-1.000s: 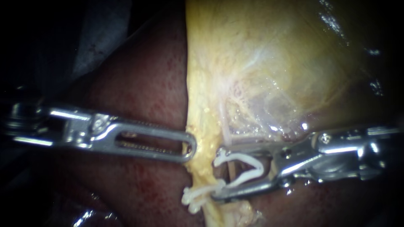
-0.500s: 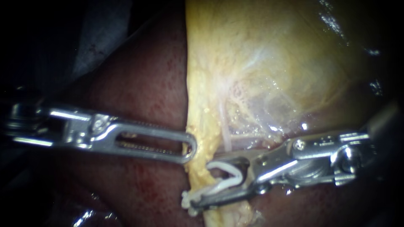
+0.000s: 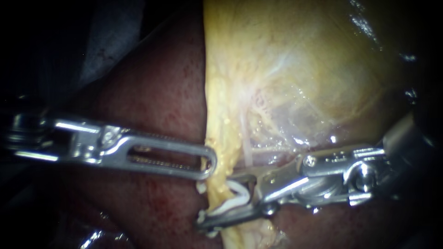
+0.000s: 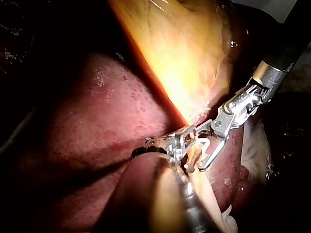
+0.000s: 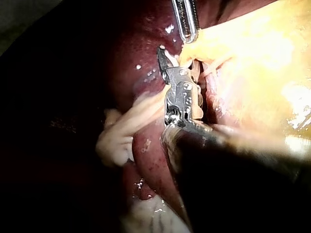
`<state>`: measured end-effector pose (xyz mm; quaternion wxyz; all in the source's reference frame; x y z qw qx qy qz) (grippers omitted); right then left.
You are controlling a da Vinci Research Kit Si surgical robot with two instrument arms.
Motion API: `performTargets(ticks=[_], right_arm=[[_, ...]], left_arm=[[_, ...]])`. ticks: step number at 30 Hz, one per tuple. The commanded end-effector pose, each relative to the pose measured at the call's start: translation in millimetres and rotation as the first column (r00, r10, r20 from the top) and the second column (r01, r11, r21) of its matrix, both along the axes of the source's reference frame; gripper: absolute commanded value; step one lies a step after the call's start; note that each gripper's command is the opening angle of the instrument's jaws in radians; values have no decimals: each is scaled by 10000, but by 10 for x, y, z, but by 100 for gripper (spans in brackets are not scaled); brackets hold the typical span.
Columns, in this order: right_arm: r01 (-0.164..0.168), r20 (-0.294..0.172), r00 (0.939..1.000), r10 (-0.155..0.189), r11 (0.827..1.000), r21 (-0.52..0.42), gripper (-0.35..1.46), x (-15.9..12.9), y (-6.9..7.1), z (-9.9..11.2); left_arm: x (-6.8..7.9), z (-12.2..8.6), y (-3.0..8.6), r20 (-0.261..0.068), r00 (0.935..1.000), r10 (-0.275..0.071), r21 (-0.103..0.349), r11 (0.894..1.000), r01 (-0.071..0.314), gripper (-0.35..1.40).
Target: Clipping third clip left tube
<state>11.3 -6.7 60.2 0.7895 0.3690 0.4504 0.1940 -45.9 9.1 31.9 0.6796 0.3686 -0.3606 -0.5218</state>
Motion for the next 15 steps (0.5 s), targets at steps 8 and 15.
performTargets(ticks=[8,15], right_arm=[[-39,28,10000,38,10000,54,53,4,1,0],[-48,26,10000,48,9999,104,52,4,7,-5]], left_arm=[[-1,0,0,-3,10000,-4,1,10000,4,-35],[-1,0,0,-3,10000,-3,1,10000,3,-35]])
